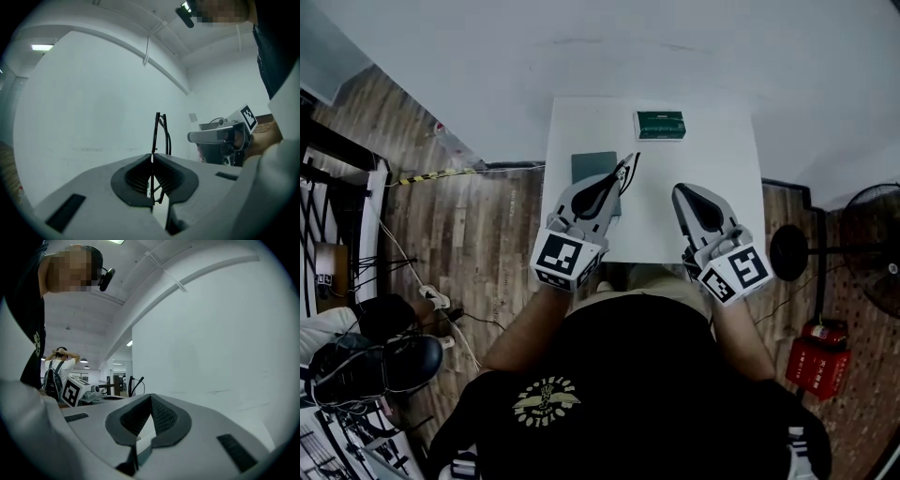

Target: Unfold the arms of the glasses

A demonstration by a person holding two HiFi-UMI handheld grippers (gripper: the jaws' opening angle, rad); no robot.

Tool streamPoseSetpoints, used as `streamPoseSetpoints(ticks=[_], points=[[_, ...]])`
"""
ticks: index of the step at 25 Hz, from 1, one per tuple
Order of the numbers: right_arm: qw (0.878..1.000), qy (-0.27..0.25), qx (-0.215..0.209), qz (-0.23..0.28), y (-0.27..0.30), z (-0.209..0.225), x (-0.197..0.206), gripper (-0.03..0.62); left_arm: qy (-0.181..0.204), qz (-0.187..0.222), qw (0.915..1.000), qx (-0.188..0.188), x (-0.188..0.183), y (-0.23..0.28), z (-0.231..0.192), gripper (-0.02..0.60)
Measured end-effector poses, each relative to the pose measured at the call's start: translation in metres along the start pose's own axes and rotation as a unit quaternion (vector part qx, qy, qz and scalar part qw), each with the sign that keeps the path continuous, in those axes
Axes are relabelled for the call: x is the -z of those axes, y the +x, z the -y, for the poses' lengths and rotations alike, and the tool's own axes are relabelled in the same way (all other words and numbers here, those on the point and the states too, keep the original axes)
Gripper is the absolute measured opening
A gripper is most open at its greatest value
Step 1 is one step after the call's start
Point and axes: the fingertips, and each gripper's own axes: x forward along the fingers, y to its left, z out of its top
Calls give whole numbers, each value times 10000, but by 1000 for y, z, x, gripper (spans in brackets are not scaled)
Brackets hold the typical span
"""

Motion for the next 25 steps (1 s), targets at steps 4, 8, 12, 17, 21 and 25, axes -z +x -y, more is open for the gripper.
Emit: streamPoseSetpoints(ticks=[4, 8, 12, 17, 21, 25], points=[[9993, 59, -357, 20, 3, -1, -2, 2, -50, -14, 9999, 164, -2, 11, 19, 19], [9975, 168, -668, 155, 0, 10, -8, 2, -64, -11, 9998, 205, -7, 31, 32, 18], [9955, 339, -885, 48, -12, 43, -1, 29, -269, 4, 9993, 266, -5, 71, 53, 18], [9919, 522, -1155, -37, -27, 89, 0, 69, -290, -43, 9993, 232, -4, 125, 84, 18], [9896, 519, -1345, 17, -26, 96, -8, 75, -293, -52, 9993, 225, -7, 134, 95, 18], [9860, 611, -1551, 85, -30, 98, -16, 75, -264, -128, 9995, 117, -5, 136, 109, 18]])
